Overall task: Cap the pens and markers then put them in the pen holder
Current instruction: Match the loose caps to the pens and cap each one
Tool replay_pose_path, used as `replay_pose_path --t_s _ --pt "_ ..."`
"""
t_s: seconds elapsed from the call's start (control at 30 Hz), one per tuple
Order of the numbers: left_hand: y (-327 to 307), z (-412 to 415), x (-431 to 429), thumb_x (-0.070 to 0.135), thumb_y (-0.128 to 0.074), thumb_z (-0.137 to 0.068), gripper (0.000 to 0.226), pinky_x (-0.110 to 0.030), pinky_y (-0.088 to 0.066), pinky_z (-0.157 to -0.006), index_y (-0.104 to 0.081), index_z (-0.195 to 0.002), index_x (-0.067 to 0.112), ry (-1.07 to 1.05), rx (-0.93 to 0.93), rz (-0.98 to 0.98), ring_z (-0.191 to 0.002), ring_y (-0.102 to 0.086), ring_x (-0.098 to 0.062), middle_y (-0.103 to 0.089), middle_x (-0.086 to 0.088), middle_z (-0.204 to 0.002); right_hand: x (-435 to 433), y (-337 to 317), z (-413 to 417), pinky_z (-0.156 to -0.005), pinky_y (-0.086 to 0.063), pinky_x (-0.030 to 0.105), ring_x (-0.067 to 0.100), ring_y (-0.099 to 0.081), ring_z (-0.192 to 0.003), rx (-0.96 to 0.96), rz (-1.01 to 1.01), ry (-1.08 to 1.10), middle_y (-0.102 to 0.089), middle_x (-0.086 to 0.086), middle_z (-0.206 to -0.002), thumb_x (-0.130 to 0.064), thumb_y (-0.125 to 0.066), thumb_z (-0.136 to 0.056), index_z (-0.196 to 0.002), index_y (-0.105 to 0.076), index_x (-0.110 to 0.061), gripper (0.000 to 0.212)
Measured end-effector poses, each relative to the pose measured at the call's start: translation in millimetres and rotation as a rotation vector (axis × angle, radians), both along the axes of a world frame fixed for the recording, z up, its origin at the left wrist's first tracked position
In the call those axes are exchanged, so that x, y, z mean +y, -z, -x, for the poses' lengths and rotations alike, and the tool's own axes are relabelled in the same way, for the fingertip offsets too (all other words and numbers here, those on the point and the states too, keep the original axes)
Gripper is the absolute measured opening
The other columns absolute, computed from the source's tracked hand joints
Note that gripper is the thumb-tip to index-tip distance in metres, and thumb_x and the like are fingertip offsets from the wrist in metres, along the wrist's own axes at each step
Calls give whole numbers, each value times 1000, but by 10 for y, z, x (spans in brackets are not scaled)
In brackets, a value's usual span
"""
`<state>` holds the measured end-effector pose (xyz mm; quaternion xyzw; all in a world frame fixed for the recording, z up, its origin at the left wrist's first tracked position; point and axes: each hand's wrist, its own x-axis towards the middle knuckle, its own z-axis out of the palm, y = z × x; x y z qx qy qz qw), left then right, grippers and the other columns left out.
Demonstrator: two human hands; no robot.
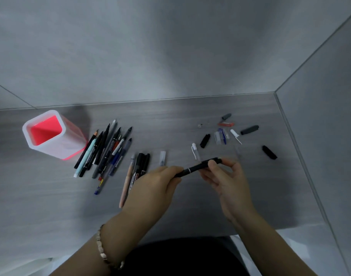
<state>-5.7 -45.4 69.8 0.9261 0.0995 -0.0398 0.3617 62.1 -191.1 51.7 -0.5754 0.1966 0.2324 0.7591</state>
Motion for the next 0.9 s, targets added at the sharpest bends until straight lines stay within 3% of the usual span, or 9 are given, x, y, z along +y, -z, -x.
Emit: replay_pose_path --t_s 0.13,0.23,0.37,0.47,0.53,0.6,0.67,0.8,0.9 --pt "90 -29 29 21 -47 -93 16 -21 -47 -67 -60 -94 31 -72 178 176 -58 -55 -5 -60 10 -65 6 101 -42 -66 -56 16 8 -69 -65 -49 117 14 -68 8 -79 -4 -60 -84 -87 -51 -16 15" --pt "158 -21 28 21 -43 -95 17 -4 -38 -61 -59 -97 26 -169 233 211 -60 -54 -6 -60 8 -66 -45 223 -203 -62 -51 10 8 -67 -71 -225 355 -10 -68 5 -84 -13 -61 -85 -94 -55 -21 13" --pt "208 -26 37 22 -41 -95 21 -12 -40 -58 -57 -108 20 -242 291 259 -66 -55 -12 -61 6 -74 -136 449 -417 -76 -54 30 18 -63 -77 -321 664 -368 -62 -2 -81 -28 -61 -84 -119 -55 -18 37" --pt "233 -45 52 22 -42 -95 21 1 -37 -57 -57 -109 17 -237 289 243 -68 -56 -11 -60 7 -72 -281 492 -624 -68 -51 30 13 -57 -70 -410 800 -370 -59 -5 -79 -28 -60 -85 -113 -60 -17 30" --pt "237 -62 53 22 -42 -95 21 -3 -39 -57 -57 -109 17 -250 287 249 -65 -54 -8 -60 8 -71 -516 523 -809 -65 -46 27 21 -58 -75 -517 1044 -340 -65 8 -88 -19 -57 -87 -107 -64 -11 23" --pt "232 -76 44 22 -43 -95 22 -14 -42 -59 -57 -111 18 -254 298 264 -63 -52 -6 -59 9 -72 -806 597 -1009 -80 -46 39 39 -55 -95 -559 1315 -349 -62 24 -106 -4 -54 -84 -109 -63 -3 27" --pt "218 -82 27 22 -42 -95 23 -12 -41 -58 -56 -113 18 -253 305 265 -63 -53 -5 -59 9 -72 -1025 715 -1143 -89 -41 46 44 -46 -108 -487 1478 -425 -54 28 -119 3 -51 -82 -118 -58 -2 36" --pt "162 -100 -13 24 -42 -95 23 8 -33 -57 -55 -114 21 -238 314 244 -66 -52 0 -59 12 -72 -1114 795 -1194 -90 -45 48 46 -49 -106 -421 1443 -480 -54 30 -116 3 -50 -83 -115 -59 0 33" --pt "122 -115 -30 23 -43 -94 21 8 -32 -56 -56 -111 21 -252 322 272 -64 -52 -2 -60 9 -70 -998 737 -1131 -88 -45 43 44 -53 -102 -447 1373 -430 -56 30 -112 1 -52 -83 -114 -59 1 31"
